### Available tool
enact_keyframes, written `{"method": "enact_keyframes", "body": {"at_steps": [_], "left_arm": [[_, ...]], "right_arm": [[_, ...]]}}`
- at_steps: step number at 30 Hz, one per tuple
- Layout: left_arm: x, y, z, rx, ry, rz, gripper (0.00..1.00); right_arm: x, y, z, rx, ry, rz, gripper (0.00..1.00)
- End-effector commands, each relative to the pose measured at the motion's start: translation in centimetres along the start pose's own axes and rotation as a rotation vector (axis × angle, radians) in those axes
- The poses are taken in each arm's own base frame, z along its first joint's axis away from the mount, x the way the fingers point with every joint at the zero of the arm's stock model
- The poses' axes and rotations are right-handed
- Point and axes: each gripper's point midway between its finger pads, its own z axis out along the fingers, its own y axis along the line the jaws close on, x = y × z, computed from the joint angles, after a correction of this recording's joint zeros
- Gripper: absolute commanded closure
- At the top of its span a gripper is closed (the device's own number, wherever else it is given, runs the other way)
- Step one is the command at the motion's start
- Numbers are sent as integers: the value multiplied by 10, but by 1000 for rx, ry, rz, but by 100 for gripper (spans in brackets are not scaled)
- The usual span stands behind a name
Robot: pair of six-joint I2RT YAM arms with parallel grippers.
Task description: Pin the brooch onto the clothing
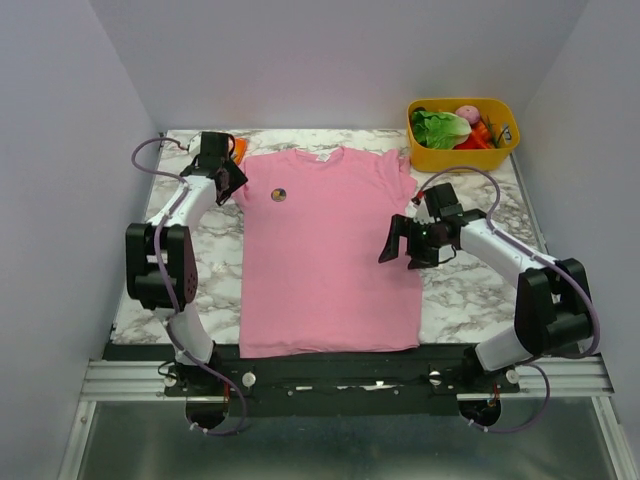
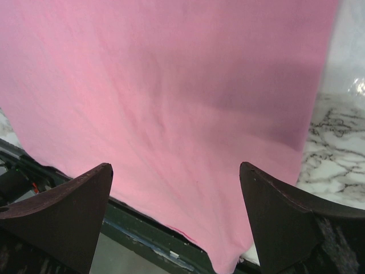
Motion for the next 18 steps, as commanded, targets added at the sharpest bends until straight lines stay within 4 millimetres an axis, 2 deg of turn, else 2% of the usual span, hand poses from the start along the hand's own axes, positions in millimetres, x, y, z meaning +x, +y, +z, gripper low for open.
{"method": "enact_keyframes", "body": {"at_steps": [1,2,6,7,8,9,10,12,13,18], "left_arm": [[0,3,45,8,35,-37,45],[1,4,50,9,43,-44,51],[-3,7,70,17,23,-89,55],[-1,8,76,12,27,-91,55],[-9,18,80,-4,18,-110,55],[-13,16,81,-5,14,-110,55],[-10,20,89,-21,26,-108,54],[-16,20,94,-27,27,-110,47],[-11,24,102,-40,42,-110,47],[-11,22,120,-47,59,-105,46]], "right_arm": [[-15,10,4,-34,-26,-47,0],[-15,10,5,-34,-23,-46,0],[-11,6,11,-29,-4,-42,0],[-9,5,12,-30,4,-42,0],[-8,5,13,-31,9,-42,0],[-8,5,13,-30,10,-43,0],[-8,4,15,-29,15,-41,0],[-8,3,16,-30,17,-42,0],[-7,2,18,-28,22,-40,0],[-9,2,22,-28,30,-38,0]]}}
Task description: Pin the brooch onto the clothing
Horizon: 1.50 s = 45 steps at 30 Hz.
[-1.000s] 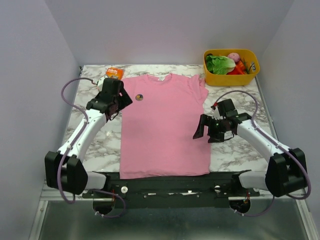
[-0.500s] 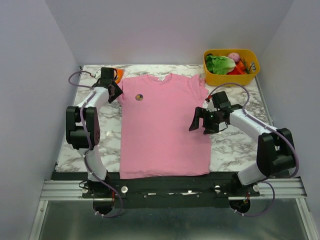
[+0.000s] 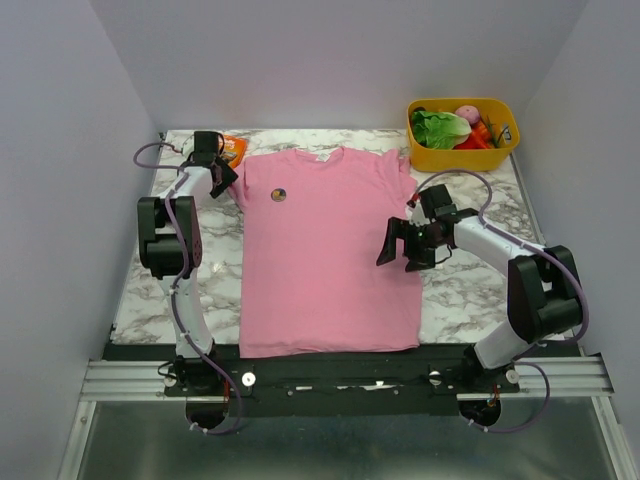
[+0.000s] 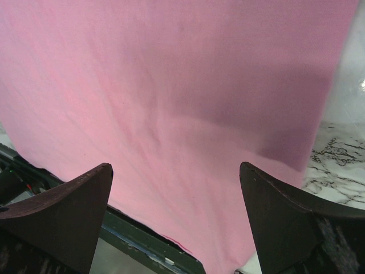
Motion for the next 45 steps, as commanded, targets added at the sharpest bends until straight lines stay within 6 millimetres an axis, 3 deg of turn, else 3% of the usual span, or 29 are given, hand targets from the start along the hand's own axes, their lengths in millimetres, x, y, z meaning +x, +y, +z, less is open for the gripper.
{"method": "enact_keyframes", "body": {"at_steps": [1,13,17,20,32,38,45], "left_arm": [[2,1,22,-12,29,-3,47],[16,11,40,-42,60,28,61],[16,16,44,-69,62,47,90],[10,21,43,-88,55,42,100],[-7,56,21,-114,39,-39,100],[-5,66,16,-129,45,-37,94],[2,82,12,-160,59,-66,100]], "right_arm": [[-7,6,4,-23,-4,-28,0],[-9,3,11,-12,10,-28,0],[-10,3,12,-10,11,-26,0],[-11,4,10,-12,7,-31,0],[-16,5,7,-7,-9,-39,0],[-16,4,6,2,-16,-40,0],[-31,9,-1,8,-58,-51,0]]}}
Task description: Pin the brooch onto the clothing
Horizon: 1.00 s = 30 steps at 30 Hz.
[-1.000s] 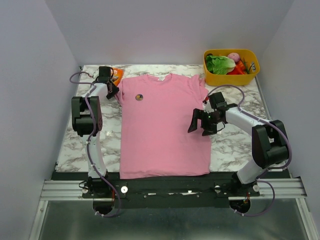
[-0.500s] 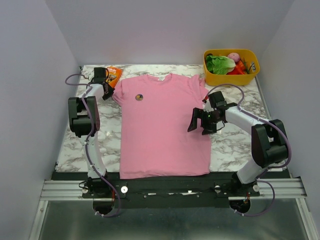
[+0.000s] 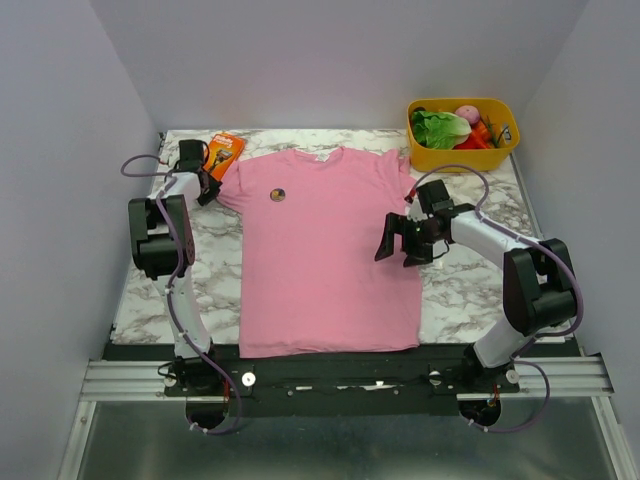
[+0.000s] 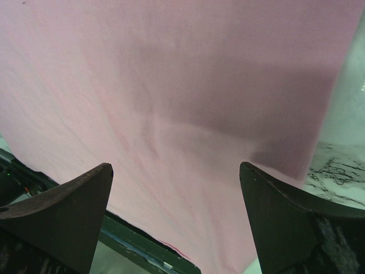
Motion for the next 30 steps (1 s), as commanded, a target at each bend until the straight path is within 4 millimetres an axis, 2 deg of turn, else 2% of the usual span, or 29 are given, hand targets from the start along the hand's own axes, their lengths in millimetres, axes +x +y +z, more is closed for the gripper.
{"method": "enact_keyframes", "body": {"at_steps": [1,12,18,22,25,26,28,29,30], "left_arm": [[8,34,-8,-87,29,-19,100],[16,51,-26,-91,2,-91,100],[7,56,-38,-92,-33,-117,100],[-3,50,-50,-60,-59,-125,96],[-9,44,-60,-30,-68,-120,83],[-11,41,-64,-15,-71,-120,69],[-18,33,-76,28,-93,-114,57],[-18,28,-81,56,-89,-103,45],[-19,24,-87,71,-92,-95,40]], "right_arm": [[-24,11,-10,4,-71,-45,0],[-38,15,-17,15,-107,-58,0],[-45,15,-21,29,-130,-60,0],[-53,19,-25,34,-153,-66,0],[-62,22,-30,40,-174,-68,0],[-68,24,-34,40,-190,-73,0],[-74,23,-38,63,-211,-73,0],[-78,22,-40,73,-224,-73,0],[-86,23,-44,87,-251,-75,0]]}}
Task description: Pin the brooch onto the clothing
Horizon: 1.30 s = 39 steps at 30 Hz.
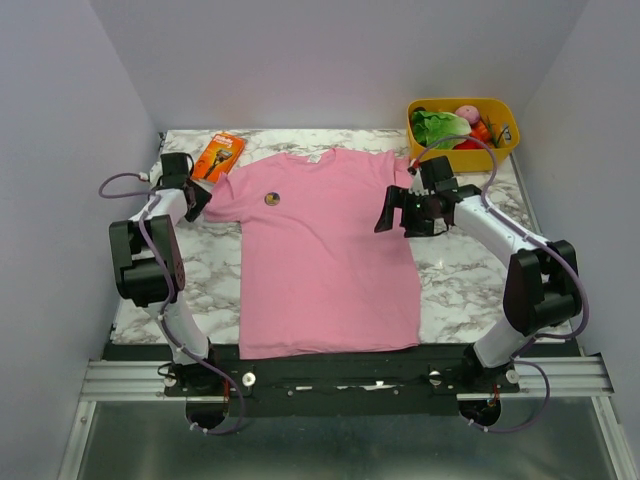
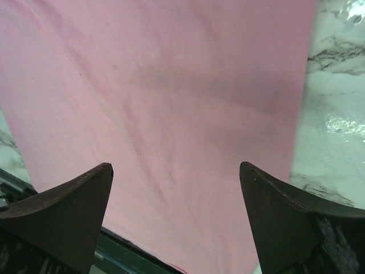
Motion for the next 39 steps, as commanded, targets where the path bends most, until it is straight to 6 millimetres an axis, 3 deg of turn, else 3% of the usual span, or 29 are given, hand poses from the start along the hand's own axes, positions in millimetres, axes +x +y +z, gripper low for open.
{"method": "enact_keyframes", "body": {"at_steps": [1,2,4,9,12,13,14,16,17,19,21,24,25,28,31,39], "left_arm": [[-24,-25,-44,118,-69,18,35],[-23,-28,-50,135,-72,27,26],[-19,-39,-70,188,-77,67,22],[20,-54,-105,259,-28,184,26],[63,-55,-124,295,24,257,38],[77,-46,-129,294,43,271,44],[98,-48,-136,323,86,291,57],[125,-39,-146,349,129,311,73],[137,-37,-150,359,150,317,87],[173,-32,-162,379,203,383,96],[195,-24,-170,354,220,434,100],[219,2,-170,308,276,429,100],[227,19,-166,275,296,428,100],[242,52,-158,199,340,412,100],[255,71,-155,169,381,401,100],[255,95,-156,93,376,390,100]], "right_arm": [[-28,0,-13,68,-87,-24,0],[-32,-2,-12,76,-93,-20,0],[-44,-2,-14,87,-121,-13,0],[-67,-11,-8,109,-148,33,0],[-80,-14,-4,117,-162,53,0],[-85,-16,-4,121,-168,61,0],[-92,-15,-5,121,-184,67,0],[-97,-18,0,126,-184,86,0],[-101,-19,0,123,-188,91,0],[-108,-20,5,126,-191,106,0],[-115,-20,5,112,-197,118,0],[-118,-22,10,103,-188,132,0],[-119,-23,10,105,-189,135,0],[-119,-30,12,113,-184,147,0],[-116,-39,15,131,-176,155,0],[-116,-66,18,172,-170,199,0]]}}
